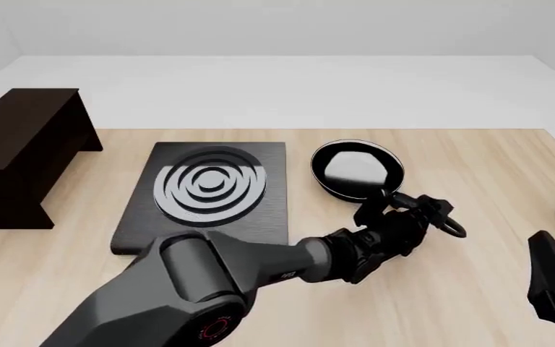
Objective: Put the frying pan on top of the cabinet.
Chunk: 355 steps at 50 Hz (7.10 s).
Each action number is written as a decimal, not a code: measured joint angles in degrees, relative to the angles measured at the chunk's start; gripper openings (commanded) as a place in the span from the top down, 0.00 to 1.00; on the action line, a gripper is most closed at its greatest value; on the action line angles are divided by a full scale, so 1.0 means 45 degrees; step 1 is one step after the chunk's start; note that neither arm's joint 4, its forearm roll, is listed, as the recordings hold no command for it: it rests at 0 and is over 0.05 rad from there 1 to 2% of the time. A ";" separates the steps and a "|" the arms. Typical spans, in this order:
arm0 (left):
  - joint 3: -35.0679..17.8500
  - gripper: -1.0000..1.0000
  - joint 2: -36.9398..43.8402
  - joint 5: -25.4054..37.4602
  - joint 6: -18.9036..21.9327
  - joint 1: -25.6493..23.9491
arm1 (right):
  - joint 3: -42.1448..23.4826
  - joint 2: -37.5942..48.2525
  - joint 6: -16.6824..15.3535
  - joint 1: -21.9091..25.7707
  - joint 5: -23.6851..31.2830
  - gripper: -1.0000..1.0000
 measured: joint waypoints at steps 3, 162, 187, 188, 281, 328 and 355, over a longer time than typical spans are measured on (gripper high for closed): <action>-0.0121 0.00 0.0059 0.0045 -0.0060 0.0003 | 0.0001 0.0030 0.0004 -0.0003 -0.0026 0.00; 0.9406 1.00 -1.2262 -0.1196 0.5938 0.3898 | 0.0003 -0.1297 -0.0428 0.0107 0.1399 0.00; 1.2547 1.00 -1.5402 -0.1719 0.5697 0.6709 | 0.0004 -0.1326 -0.0498 0.0111 0.1412 0.00; 1.2658 1.00 -1.5514 -0.1750 0.5684 0.6807 | 0.0004 -0.1327 -0.0497 0.0106 0.1410 0.00; 1.6046 1.00 -1.4397 -0.4434 0.2483 1.2469 | 0.0002 -0.1327 -0.0724 0.0218 0.1425 0.00; 1.6001 1.00 -1.2748 -0.5603 0.1507 1.2889 | 0.0003 -0.1324 -0.0649 0.0190 0.1454 0.00; 1.5925 1.00 -1.1852 -0.6408 0.0856 1.3244 | 0.0001 -0.1319 -0.0789 0.0246 0.1479 0.00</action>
